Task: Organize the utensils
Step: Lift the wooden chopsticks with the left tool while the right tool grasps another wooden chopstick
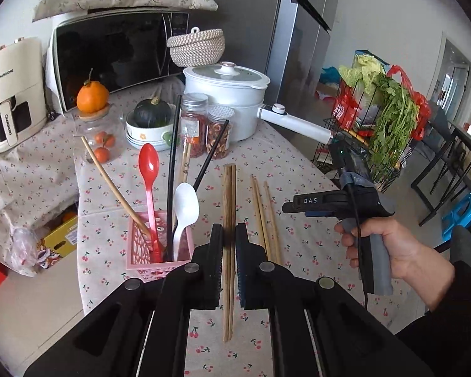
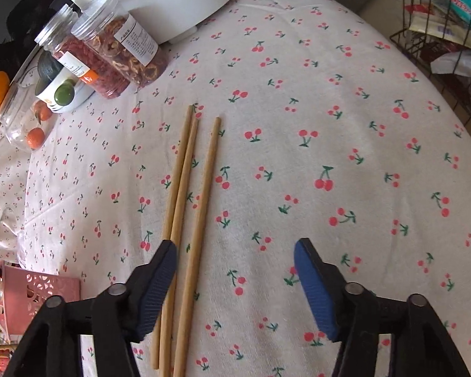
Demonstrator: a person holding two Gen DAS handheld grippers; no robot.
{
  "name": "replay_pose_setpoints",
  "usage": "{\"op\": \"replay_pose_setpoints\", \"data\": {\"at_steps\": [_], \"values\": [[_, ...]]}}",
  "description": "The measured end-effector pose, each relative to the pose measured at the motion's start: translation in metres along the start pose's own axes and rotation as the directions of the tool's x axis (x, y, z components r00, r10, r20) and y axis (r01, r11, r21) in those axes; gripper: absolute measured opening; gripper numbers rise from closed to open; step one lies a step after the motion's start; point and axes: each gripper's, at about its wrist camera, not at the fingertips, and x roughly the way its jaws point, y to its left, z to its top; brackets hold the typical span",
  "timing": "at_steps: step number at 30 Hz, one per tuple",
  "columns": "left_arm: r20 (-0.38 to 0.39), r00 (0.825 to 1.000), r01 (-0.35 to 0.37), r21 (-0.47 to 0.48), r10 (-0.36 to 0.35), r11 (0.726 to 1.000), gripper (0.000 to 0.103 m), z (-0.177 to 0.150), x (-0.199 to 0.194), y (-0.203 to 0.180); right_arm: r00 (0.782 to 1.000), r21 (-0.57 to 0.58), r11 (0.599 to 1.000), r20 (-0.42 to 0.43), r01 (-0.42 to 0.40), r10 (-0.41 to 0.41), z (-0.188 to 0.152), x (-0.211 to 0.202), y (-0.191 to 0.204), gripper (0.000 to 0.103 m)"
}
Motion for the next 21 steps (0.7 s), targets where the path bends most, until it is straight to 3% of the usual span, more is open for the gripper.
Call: {"op": "replay_pose_setpoints", "data": {"at_steps": [3,6,9,12,13,14,19,21], "values": [[-0.006,1.000,0.017,-0.015,-0.017,1.000,0.007,0.000,-0.002,0.008,1.000,-0.010,1.000,0.007,0.007,-0.007,0.005,0.012,0.009,0.042],[-0.009,1.000,0.027,-0.025,-0.027,0.999,0.006,-0.001,-0.004,0.014,1.000,-0.014,1.000,0.013,0.023,-0.023,0.010,0.024,0.019,0.036],[-0.009,1.000,0.026,-0.039,-0.026,0.999,0.004,-0.003,-0.007,0.021,0.995,-0.056,0.993,0.031,0.099,-0.098,0.011,0.034,0.028,0.024],[-0.005,1.000,0.023,-0.052,-0.023,0.998,0.004,-0.004,-0.009,0.025,0.987,-0.116,0.981,0.026,0.158,-0.156,0.011,0.038,0.041,0.021],[-0.002,1.000,0.022,-0.053,-0.022,0.998,0.004,-0.004,-0.009,0.026,0.984,-0.135,0.975,0.019,0.177,-0.176,0.009,0.039,0.044,0.012],[0.003,1.000,0.019,-0.053,-0.019,0.998,0.004,-0.004,-0.009,0.026,0.981,-0.147,0.970,0.026,0.194,-0.192,0.008,0.038,0.045,0.010],[0.032,0.999,0.015,-0.059,-0.013,0.998,0.004,-0.004,-0.014,0.028,0.991,-0.117,0.984,0.011,0.131,-0.131,0.004,0.030,0.036,0.006],[0.052,0.999,0.020,-0.060,-0.017,0.998,0.004,-0.004,-0.019,0.028,0.995,-0.111,0.990,0.053,0.090,-0.084,0.003,0.008,0.034,0.006]]}}
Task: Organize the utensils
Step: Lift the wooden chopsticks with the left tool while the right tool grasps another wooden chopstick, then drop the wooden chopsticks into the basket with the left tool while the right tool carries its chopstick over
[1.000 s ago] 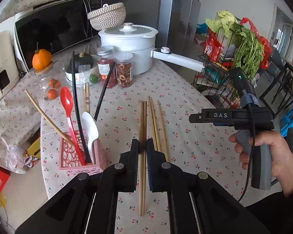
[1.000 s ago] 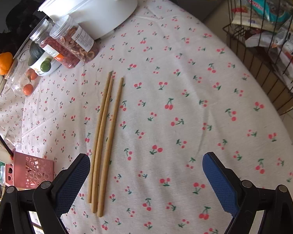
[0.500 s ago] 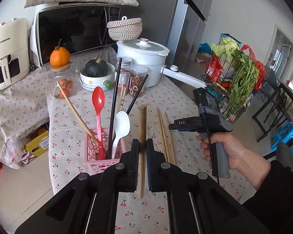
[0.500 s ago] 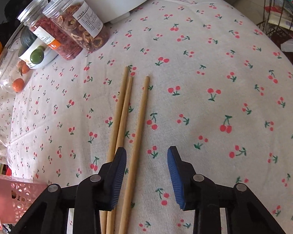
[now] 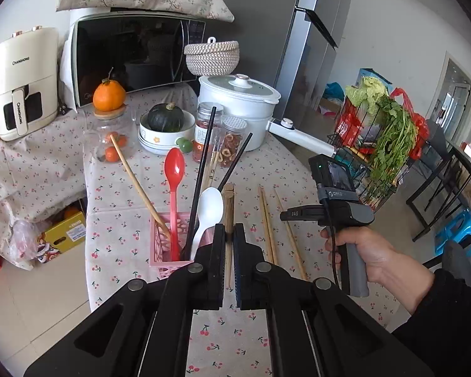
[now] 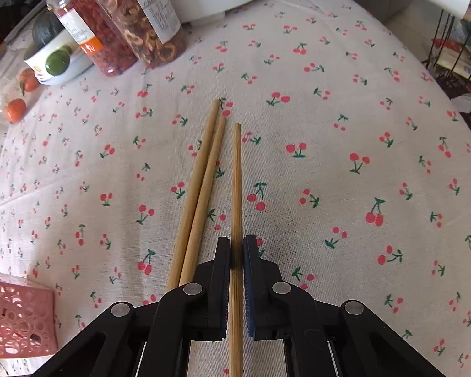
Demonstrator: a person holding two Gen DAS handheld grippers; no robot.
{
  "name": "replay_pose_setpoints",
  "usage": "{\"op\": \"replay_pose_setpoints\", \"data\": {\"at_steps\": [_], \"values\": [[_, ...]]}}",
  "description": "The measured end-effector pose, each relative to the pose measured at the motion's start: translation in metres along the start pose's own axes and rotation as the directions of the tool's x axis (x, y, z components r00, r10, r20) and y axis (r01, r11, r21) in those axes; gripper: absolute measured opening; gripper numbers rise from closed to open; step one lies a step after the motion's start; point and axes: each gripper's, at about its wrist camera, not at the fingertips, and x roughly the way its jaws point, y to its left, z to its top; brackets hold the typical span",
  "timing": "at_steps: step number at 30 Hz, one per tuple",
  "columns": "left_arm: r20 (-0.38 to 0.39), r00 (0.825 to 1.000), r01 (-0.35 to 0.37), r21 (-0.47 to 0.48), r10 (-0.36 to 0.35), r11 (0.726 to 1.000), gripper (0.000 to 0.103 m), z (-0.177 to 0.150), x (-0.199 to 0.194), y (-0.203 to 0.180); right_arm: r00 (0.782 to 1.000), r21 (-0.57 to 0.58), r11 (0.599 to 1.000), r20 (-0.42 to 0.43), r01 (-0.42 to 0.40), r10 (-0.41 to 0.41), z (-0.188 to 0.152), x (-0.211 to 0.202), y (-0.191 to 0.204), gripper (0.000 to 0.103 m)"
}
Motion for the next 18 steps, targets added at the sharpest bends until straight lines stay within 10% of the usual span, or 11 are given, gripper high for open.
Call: {"op": "replay_pose_setpoints", "data": {"at_steps": [10,18], "values": [[0.079,0.997,0.019,0.008,-0.019,1.000,0.004,0.003,-0.028,-0.006,0.976,-0.045,0.993,0.181,-0.112,0.119,-0.016,-0.089,-0.005,0.006],[0.187,0.982,0.017,0.002,-0.017,1.000,0.004,0.012,-0.068,-0.002,0.914,-0.119,0.967,0.318,-0.224,0.251,-0.043,-0.167,0.010,0.006]]}}
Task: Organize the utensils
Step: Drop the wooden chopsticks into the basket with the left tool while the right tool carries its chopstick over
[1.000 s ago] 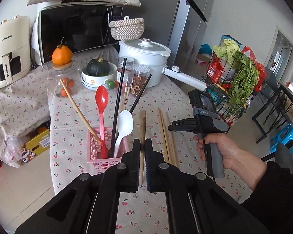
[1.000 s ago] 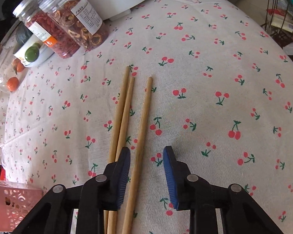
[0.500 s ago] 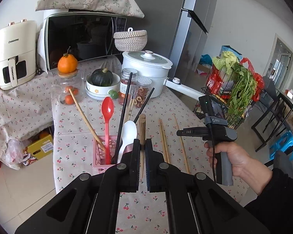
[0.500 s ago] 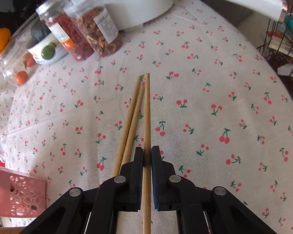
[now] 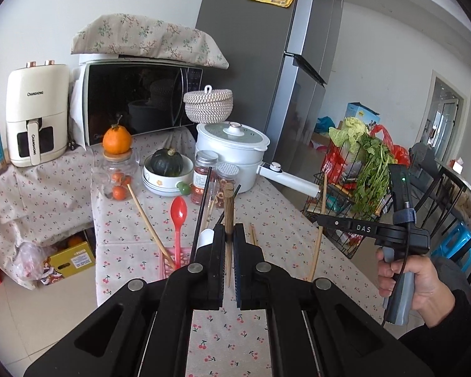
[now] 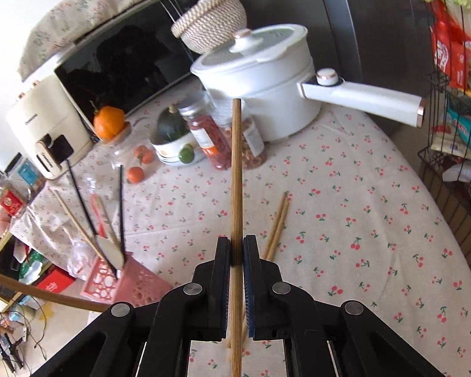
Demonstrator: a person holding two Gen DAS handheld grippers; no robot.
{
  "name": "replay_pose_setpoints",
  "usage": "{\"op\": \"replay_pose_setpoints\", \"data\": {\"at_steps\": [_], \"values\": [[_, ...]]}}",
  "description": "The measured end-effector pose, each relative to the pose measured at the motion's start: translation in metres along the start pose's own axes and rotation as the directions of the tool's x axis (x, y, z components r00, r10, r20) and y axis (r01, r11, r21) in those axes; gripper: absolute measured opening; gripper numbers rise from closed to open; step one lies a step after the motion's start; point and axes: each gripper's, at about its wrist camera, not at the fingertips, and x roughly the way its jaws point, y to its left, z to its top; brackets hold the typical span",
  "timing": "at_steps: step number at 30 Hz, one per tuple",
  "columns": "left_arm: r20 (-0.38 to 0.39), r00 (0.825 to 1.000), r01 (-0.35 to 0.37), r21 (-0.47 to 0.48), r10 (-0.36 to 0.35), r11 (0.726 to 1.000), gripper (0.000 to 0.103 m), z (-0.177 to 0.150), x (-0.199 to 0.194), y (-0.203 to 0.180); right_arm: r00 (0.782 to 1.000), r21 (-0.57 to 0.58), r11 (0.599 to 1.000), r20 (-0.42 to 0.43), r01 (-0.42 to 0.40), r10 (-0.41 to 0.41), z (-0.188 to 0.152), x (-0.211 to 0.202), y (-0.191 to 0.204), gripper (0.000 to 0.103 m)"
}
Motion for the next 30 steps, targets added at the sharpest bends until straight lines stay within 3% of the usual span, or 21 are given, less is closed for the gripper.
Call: {"op": "replay_pose_setpoints", "data": {"at_steps": [2,10,15,21,26,30], "values": [[0.025,1.000,-0.011,-0.012,0.012,1.000,0.004,0.005,-0.007,0.004,0.998,-0.054,0.998,0.052,-0.033,0.036,0.001,-0.021,0.021,0.006],[0.068,0.990,-0.123,-0.003,0.123,0.992,0.004,0.017,-0.014,0.021,0.990,-0.131,0.989,0.106,-0.076,0.090,0.002,-0.037,0.049,0.006],[-0.015,0.982,-0.190,0.050,0.191,0.981,0.004,0.015,0.013,0.027,0.990,-0.137,0.987,0.093,-0.090,0.103,0.004,-0.027,0.058,0.006],[-0.159,0.967,-0.191,0.066,0.200,0.979,0.004,0.012,0.065,0.039,0.987,-0.152,0.982,0.097,-0.116,0.132,0.004,-0.017,0.074,0.006],[-0.226,0.960,-0.175,-0.008,0.168,0.985,0.004,0.013,0.103,0.057,0.980,-0.185,0.973,0.118,-0.138,0.162,0.003,-0.009,0.096,0.006],[-0.223,0.965,-0.160,-0.079,0.139,0.984,0.005,0.011,0.120,0.070,0.974,-0.199,0.969,0.143,-0.147,0.177,0.004,-0.002,0.109,0.006]]}}
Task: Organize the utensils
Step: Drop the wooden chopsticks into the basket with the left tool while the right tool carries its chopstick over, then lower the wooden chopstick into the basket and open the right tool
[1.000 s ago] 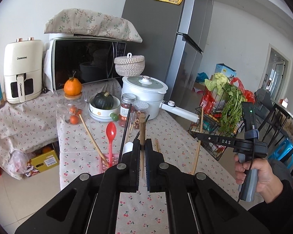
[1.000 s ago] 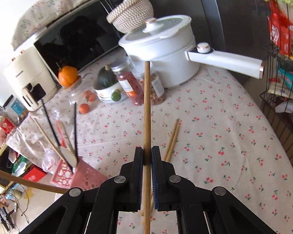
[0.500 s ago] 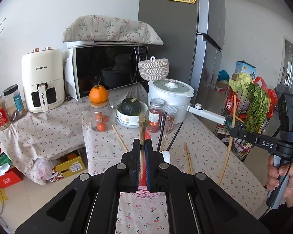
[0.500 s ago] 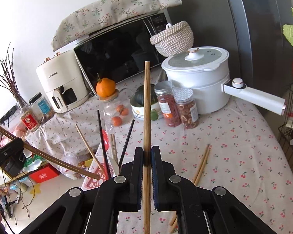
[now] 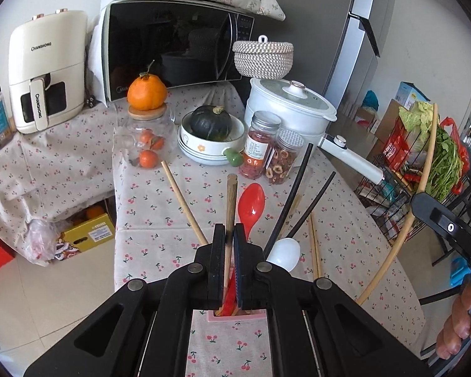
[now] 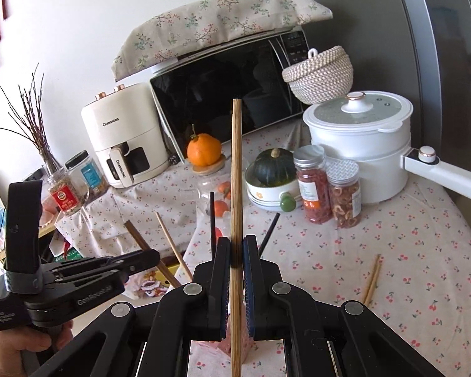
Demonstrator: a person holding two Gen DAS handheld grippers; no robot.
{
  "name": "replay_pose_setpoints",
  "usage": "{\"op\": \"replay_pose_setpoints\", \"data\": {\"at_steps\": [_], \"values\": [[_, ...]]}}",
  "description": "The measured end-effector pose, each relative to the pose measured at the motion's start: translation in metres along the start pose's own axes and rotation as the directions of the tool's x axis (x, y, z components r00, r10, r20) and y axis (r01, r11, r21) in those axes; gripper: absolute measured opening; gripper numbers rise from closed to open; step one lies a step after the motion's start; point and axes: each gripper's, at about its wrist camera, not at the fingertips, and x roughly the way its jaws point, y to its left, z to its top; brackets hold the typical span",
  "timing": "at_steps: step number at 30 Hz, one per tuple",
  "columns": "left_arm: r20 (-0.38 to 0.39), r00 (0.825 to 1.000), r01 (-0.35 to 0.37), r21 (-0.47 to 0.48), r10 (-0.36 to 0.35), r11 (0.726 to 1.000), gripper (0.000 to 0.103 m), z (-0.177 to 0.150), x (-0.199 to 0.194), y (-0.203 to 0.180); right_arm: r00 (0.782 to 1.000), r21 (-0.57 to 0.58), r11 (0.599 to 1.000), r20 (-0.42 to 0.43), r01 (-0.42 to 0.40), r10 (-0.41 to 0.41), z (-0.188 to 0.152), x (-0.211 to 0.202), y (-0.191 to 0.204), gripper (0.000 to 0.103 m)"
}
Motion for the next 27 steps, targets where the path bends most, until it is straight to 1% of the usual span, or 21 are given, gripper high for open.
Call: {"op": "replay_pose_setpoints", "data": {"at_steps": [2,4,5,6,7,8,9,13,17,18,19,20,23,27], "values": [[-0.011,1.000,0.014,-0.029,-0.014,0.999,0.006,0.001,0.003,0.004,1.000,-0.006,1.000,0.015,-0.003,0.003,0.001,0.005,0.004,0.006],[-0.014,0.999,0.031,-0.050,-0.032,0.998,0.010,0.001,0.001,0.006,0.999,-0.004,1.000,0.034,-0.011,0.011,0.002,0.009,0.007,0.006],[-0.012,0.999,0.035,-0.053,-0.036,0.998,0.019,0.000,-0.002,0.007,0.998,0.001,1.000,0.057,-0.022,0.022,0.005,0.011,0.010,0.006],[-0.007,0.999,0.036,-0.054,-0.036,0.998,0.036,0.000,-0.005,0.007,0.998,0.001,1.000,0.057,-0.022,0.022,0.005,0.011,0.010,0.006],[0.000,0.999,0.033,-0.056,-0.033,0.998,0.045,-0.002,-0.010,0.007,0.997,0.003,1.000,0.070,-0.028,0.027,0.006,0.011,0.011,0.006],[0.010,1.000,0.029,-0.060,-0.028,0.998,0.061,-0.003,-0.014,0.009,0.996,0.004,1.000,0.083,-0.031,0.031,0.007,0.012,0.013,0.006],[0.018,1.000,0.025,-0.066,-0.024,0.998,0.066,-0.005,-0.017,0.011,0.995,0.006,0.999,0.093,-0.032,0.032,0.007,0.012,0.015,0.006],[0.009,1.000,0.026,-0.092,-0.025,0.995,0.068,-0.010,-0.029,0.022,0.993,0.016,0.999,0.117,-0.036,0.034,0.009,0.020,0.022,0.006],[-0.014,1.000,0.003,-0.107,-0.004,0.994,0.072,-0.022,-0.038,0.034,0.992,-0.010,1.000,0.127,-0.021,0.022,0.008,0.032,0.033,0.006],[-0.024,1.000,0.001,-0.112,-0.003,0.994,0.072,-0.025,-0.039,0.037,0.990,-0.035,0.999,0.137,-0.010,0.015,0.005,0.039,0.038,0.006],[-0.035,0.999,-0.002,-0.118,-0.002,0.993,0.073,-0.028,-0.039,0.041,0.990,-0.035,0.999,0.137,-0.010,0.015,0.005,0.039,0.038,0.006],[-0.046,0.999,-0.005,-0.122,0.000,0.993,0.073,-0.031,-0.039,0.044,0.989,-0.064,0.998,0.150,0.011,-0.002,0.003,0.046,0.044,0.006],[-0.067,0.998,-0.016,-0.119,0.008,0.993,0.073,-0.038,-0.038,0.051,0.987,-0.090,0.995,0.157,0.032,-0.018,-0.001,0.053,0.047,0.006],[-0.084,0.996,-0.036,-0.114,0.026,0.993,0.073,-0.042,-0.036,0.058,0.989,-0.089,0.995,0.146,0.040,-0.026,-0.008,0.068,0.048,0.006]]}}
